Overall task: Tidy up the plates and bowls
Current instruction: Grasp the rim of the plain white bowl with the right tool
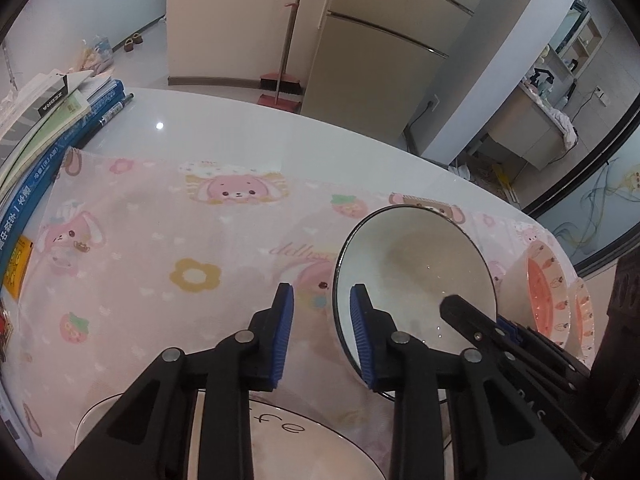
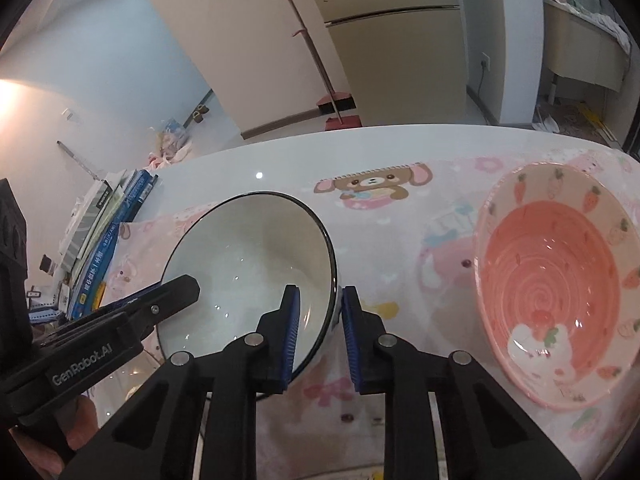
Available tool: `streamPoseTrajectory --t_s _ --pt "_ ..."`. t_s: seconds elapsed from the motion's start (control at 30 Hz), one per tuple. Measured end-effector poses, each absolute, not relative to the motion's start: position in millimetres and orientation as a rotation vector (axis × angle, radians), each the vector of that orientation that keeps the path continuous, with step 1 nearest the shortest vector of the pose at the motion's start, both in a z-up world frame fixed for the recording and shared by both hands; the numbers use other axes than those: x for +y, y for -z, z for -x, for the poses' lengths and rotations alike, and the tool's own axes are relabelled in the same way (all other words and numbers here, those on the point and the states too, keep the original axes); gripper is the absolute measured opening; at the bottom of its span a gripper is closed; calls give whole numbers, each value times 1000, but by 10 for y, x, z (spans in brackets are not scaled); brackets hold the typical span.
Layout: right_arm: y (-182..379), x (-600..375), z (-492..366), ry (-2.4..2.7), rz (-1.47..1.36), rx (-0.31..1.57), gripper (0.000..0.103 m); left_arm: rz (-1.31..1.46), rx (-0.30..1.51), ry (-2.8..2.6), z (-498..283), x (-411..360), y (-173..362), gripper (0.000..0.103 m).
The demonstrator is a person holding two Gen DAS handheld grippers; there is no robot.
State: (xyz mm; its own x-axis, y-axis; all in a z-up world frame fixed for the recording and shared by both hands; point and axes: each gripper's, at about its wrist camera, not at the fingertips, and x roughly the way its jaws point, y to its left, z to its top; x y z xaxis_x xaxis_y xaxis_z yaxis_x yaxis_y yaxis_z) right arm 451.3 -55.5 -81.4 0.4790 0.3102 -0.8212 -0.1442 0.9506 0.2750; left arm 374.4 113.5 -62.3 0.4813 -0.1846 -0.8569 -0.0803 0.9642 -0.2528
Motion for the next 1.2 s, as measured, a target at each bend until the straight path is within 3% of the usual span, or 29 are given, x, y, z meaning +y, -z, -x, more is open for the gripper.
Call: streamPoseTrajectory --t_s 0.2,0.43,0.53,1.0,1.2 --pt "1012 -510 -4622 -333 -195 1097 20 286 1075 86 -3717 1160 635 28" --pt "1027 -471 -4589 -324 -208 1066 20 266 1083 53 -3713 1082 664 11" --pt "1004 -456 -4575 -319 -175 1073 20 258 1078 43 -3709 1067 653 9" --pt "877 -459 -4478 -307 -157 1144 20 241 1070 62 -3671 1088 566 5" --pt "552 -437 -4315 -290 -121 1068 21 220 990 97 -3557 1076 309 5"
